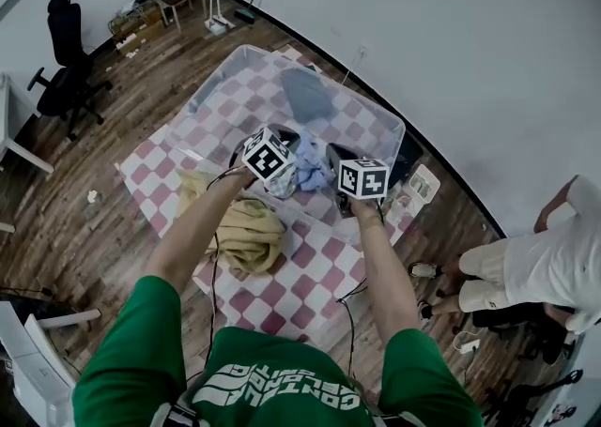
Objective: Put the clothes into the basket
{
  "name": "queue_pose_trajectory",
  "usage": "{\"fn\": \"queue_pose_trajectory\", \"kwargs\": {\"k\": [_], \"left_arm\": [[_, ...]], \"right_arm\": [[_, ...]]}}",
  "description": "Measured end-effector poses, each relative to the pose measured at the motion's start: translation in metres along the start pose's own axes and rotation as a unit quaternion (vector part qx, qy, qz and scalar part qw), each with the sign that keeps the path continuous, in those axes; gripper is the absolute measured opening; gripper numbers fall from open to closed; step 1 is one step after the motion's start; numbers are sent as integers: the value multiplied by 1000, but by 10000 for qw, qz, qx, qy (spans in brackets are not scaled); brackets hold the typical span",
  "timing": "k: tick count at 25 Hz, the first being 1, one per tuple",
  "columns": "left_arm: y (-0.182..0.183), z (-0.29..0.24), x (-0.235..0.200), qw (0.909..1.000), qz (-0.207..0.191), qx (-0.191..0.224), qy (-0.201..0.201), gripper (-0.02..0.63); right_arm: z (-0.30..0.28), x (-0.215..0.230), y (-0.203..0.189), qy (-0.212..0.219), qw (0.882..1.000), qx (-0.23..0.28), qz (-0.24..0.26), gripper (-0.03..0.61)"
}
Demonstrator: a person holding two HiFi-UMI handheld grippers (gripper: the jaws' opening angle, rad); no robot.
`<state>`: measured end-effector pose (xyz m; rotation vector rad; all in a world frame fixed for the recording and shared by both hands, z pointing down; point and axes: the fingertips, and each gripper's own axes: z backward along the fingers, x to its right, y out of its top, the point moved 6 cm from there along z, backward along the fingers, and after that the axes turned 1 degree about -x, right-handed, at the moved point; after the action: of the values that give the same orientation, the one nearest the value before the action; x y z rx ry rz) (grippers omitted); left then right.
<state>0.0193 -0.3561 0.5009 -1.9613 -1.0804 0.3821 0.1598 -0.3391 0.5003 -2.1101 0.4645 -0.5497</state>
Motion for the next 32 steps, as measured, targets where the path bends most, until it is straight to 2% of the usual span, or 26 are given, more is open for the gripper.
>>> {"fn": "queue_pose_trajectory", "kwargs": {"k": [6, 14, 25, 32], "left_arm": [[18, 58, 39, 9958, 367, 832, 92, 4], [13, 129, 95, 9831, 916, 1564, 259, 4], [-27, 189, 165, 9682, 1447, 1965, 552, 3], [-49, 200, 199, 9662, 1604, 1901, 682, 3]], "right_arm": [[64, -37, 11, 384, 9977, 539, 134, 9], [136, -84, 5, 654, 9925, 985, 310, 9], [200, -116, -64, 737, 9906, 1116, 276, 9], [218, -124, -98, 869, 9913, 974, 177, 9]]}}
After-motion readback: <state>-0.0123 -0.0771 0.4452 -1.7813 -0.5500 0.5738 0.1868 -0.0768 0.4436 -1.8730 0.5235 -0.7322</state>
